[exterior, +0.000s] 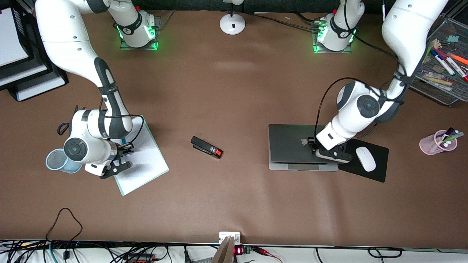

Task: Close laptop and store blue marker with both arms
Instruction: 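Grasp the blue marker with the right gripper while the left gripper pushes the lid shut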

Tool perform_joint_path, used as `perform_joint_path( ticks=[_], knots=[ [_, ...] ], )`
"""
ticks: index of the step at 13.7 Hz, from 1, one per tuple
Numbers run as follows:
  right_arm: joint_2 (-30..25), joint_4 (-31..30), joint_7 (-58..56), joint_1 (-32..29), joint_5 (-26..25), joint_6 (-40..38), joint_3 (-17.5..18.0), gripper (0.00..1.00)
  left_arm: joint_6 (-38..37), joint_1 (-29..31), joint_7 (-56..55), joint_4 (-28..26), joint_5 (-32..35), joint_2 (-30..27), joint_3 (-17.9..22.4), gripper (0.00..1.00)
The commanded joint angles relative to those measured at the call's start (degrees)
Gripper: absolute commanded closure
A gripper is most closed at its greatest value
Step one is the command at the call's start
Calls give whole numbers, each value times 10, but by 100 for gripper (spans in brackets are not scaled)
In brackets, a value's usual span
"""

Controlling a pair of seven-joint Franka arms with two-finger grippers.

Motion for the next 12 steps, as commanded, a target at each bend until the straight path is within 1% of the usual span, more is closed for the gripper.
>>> perform_joint_path(
  ticks=[1, 3, 6, 10, 12],
  knots=[
    [-1, -3, -1, 1, 10, 7, 0, 60, 21, 3, 13, 18, 14, 34, -3, 100],
    [1, -2, 0, 2, 10, 6, 0, 66, 21, 3, 13, 24, 14, 44, -2, 100],
    [2, 0, 0, 0, 11, 6, 0, 83, 21, 3, 16, 25, 14, 51, -2, 100],
    [2, 1, 0, 1, 13, 3, 0, 99, 25, 3, 24, 25, 18, 57, 3, 100],
    [-1, 4, 0, 1, 13, 3, 1, 100, 25, 3, 24, 25, 18, 61, 3, 100]
  ],
)
